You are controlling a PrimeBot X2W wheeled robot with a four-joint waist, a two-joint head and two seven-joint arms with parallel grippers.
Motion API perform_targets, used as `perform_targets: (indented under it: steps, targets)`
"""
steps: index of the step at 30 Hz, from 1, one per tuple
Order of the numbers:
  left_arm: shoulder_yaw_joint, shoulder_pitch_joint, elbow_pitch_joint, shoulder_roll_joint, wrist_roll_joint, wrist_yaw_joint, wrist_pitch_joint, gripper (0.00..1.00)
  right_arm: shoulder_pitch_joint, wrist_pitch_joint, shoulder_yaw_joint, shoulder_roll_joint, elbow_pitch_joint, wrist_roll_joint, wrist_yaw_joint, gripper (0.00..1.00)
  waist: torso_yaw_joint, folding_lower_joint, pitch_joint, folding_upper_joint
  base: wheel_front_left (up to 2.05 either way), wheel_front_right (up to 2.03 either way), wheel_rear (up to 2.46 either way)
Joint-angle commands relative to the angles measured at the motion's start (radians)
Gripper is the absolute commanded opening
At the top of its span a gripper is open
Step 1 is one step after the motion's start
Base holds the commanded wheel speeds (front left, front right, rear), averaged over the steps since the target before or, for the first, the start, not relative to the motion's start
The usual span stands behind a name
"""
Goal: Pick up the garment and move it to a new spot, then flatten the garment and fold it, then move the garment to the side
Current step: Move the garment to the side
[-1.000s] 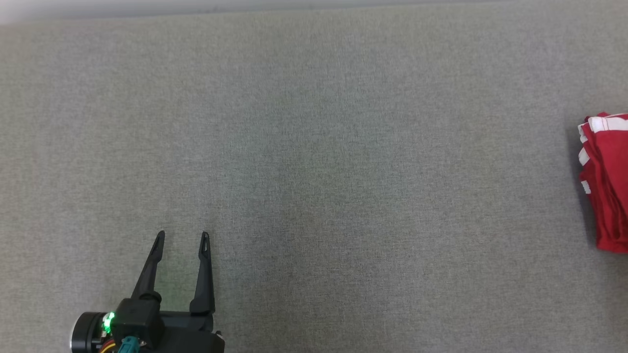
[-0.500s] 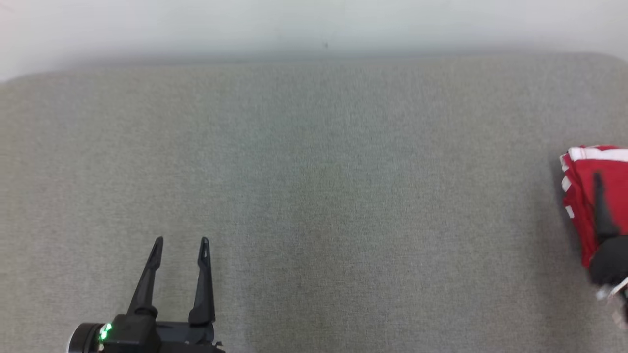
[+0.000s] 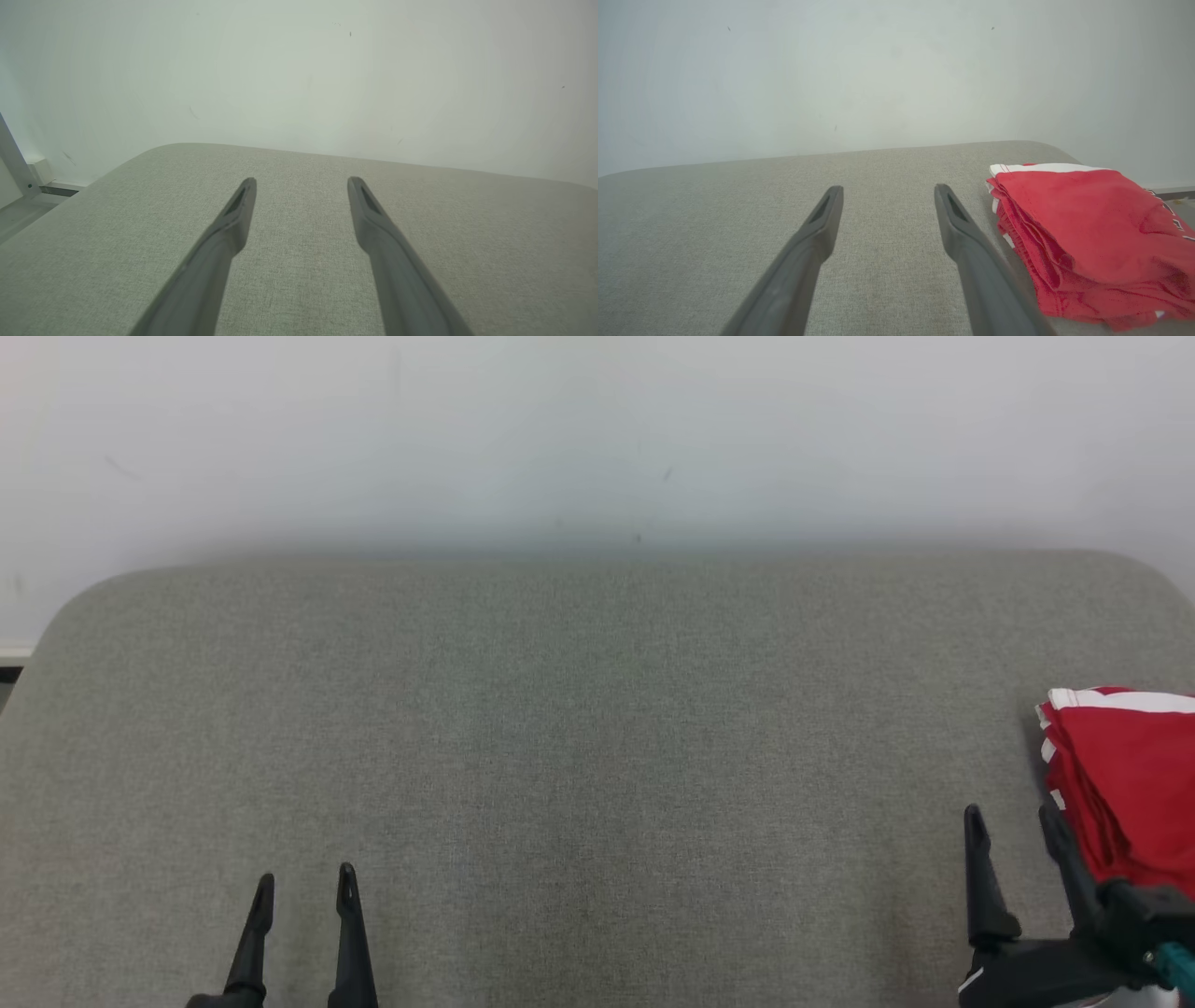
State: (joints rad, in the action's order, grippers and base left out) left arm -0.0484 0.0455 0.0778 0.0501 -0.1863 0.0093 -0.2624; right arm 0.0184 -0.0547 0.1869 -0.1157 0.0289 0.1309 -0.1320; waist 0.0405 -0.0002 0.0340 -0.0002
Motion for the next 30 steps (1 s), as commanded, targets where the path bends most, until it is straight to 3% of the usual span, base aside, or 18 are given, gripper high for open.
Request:
perform_targets:
  steps: [1,15,30]
  targets:
    - [0.001,0.018,0.005,0.0,-0.003,0.003,-0.003,1.0,0.014,-0.01,-0.005,0.009,0.007,0.005,0.003,1.0,-0.002,0.0002,-0.024,0.0002,0.0,0.0,0.0]
    - [0.041,0.039,0.083,0.001,-0.004,0.013,-0.003,1.0,0.03,-0.092,-0.09,0.057,0.145,-0.008,0.003,1.0,-0.042,0.0002,-0.063,0.0002,0.0,0.0,0.0]
    - [0.045,0.047,0.096,0.001,-0.024,0.013,-0.003,1.0,0.028,-0.103,-0.103,0.066,0.175,-0.01,0.003,1.0,-0.047,0.0002,-0.071,0.0002,0.0,0.0,0.0]
